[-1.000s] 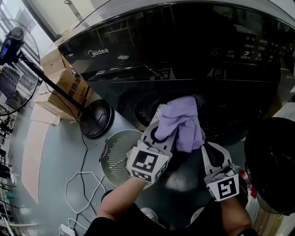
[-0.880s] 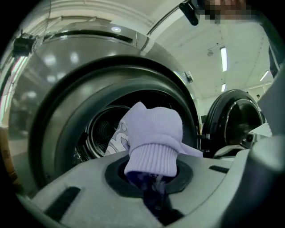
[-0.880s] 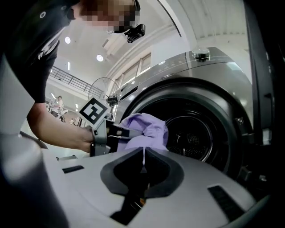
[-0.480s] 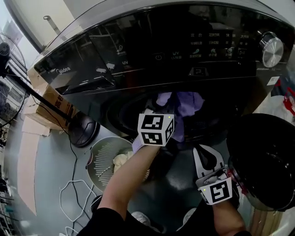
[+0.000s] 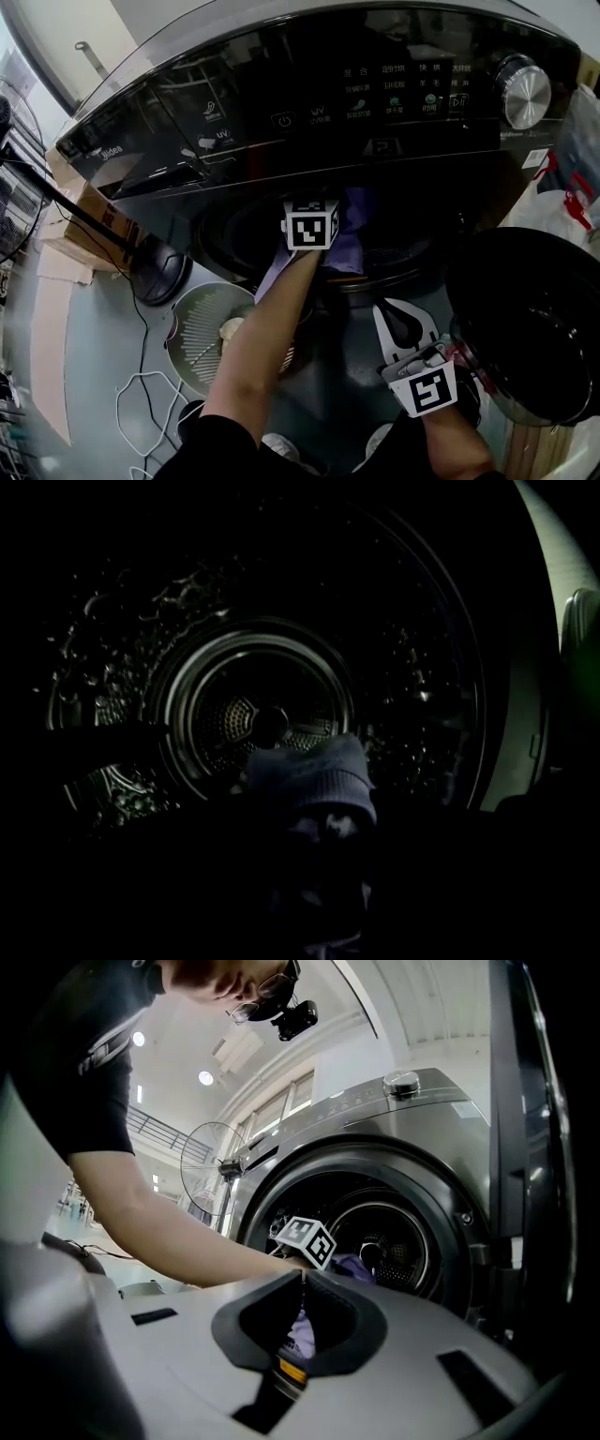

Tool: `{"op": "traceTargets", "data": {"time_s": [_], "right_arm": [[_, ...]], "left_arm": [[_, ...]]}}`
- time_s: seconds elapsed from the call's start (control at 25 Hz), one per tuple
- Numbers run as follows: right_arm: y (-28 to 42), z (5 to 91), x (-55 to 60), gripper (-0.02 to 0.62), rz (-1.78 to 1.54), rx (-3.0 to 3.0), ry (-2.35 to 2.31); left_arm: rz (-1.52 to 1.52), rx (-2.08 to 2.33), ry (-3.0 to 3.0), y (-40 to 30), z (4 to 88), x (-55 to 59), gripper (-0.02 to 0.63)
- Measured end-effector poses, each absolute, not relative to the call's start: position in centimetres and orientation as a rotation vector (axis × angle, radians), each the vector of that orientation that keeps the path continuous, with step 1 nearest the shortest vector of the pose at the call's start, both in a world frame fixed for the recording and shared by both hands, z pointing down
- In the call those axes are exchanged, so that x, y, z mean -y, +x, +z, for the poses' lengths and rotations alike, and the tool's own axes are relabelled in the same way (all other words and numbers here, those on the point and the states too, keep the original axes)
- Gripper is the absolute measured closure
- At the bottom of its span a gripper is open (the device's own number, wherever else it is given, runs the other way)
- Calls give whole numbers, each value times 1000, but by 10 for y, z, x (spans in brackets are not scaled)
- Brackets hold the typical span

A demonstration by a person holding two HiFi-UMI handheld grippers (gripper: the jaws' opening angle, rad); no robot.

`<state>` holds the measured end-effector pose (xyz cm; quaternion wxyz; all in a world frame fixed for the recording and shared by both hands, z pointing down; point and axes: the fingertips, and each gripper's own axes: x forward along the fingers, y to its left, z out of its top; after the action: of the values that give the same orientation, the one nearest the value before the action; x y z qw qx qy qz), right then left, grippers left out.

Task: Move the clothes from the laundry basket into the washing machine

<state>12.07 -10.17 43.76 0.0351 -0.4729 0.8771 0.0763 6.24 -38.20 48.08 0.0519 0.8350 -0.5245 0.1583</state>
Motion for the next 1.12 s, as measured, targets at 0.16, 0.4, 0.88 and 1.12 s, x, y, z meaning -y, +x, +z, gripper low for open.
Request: {"op": "traceTargets", "data": {"time_s": [0.16, 0.4, 0.88, 1.12], "right_arm": [[117, 437, 99, 583, 233, -2706, -1443], [115, 434, 102, 583, 238, -2700, -1457], [92, 441, 112, 583, 225, -2741, -1424], [74, 446, 115, 583, 265, -2783, -1377]], "left_arm": [[613, 1495, 2505, 64, 507, 370, 247], [564, 1469, 2636, 65, 485, 327, 247], [649, 1493, 2719, -3, 486, 191, 247], [831, 1536, 2539, -69, 558, 161, 250]]}}
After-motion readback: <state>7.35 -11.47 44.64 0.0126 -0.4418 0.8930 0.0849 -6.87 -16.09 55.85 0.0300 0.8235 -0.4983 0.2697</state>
